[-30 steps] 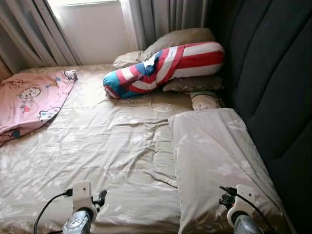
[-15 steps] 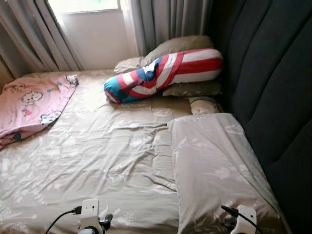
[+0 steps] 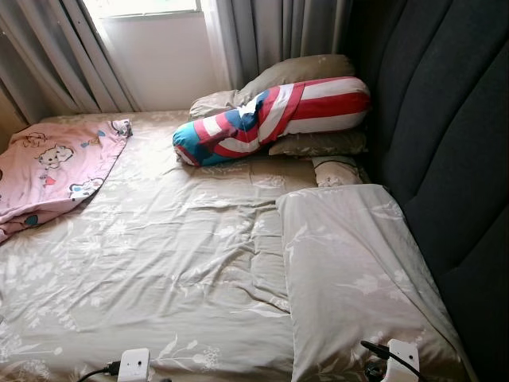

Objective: Clean up the room

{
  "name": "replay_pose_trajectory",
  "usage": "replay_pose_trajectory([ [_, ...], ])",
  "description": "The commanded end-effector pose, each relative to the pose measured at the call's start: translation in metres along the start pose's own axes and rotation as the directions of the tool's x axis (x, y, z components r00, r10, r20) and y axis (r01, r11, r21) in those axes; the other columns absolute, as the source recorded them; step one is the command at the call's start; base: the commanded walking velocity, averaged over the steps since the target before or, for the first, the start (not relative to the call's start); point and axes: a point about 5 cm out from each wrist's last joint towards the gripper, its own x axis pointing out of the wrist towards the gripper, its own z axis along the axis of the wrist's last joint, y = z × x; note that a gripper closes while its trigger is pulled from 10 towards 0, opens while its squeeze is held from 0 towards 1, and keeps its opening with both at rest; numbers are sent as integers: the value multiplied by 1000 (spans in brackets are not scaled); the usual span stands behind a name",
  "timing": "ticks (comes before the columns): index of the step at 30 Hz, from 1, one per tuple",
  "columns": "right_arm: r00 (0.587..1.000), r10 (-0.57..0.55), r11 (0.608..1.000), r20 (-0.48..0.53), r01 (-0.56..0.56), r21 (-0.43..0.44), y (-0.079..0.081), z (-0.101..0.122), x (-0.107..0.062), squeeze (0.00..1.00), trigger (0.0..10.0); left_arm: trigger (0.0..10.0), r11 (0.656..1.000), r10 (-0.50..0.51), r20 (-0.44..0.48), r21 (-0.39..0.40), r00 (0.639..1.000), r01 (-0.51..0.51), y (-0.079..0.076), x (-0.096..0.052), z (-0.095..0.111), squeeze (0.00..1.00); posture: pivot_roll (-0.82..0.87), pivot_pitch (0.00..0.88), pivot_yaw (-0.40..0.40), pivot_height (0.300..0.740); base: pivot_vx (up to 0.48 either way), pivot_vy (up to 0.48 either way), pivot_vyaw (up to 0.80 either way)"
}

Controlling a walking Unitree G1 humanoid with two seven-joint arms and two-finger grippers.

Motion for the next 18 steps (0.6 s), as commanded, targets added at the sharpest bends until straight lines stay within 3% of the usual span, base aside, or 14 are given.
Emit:
replay_pose_trajectory([
  [1, 1000, 10, 1000, -16, -10, -9, 1, -2, 0, 0, 10000, 10000, 1000, 3, -32, -6, 999, -3, 2, -1, -6, 0, -113, 0, 42, 740, 0, 0, 0],
  [9, 999, 40, 997, -31, -42, -70, 8, -4, 0, 0, 10000, 10000, 1000, 2, -37, 3, 999, -2, -5, 1, -3, 0, -108, 0, 46, 740, 0, 0, 0],
  [13, 998, 55, 993, -37, -59, -103, 9, -5, 0, 0, 10000, 10000, 1000, 8, -37, 0, 999, -8, -1, 1, -2, 0, -104, 0, 45, 740, 0, 0, 800],
  [18, 997, 54, 994, -48, -58, -92, 9, -8, -1, 0, 10000, 10000, 1000, 25, -47, -4, 999, -25, 15, -3, -9, 0, -105, 0, 48, 740, 0, 0, 800],
])
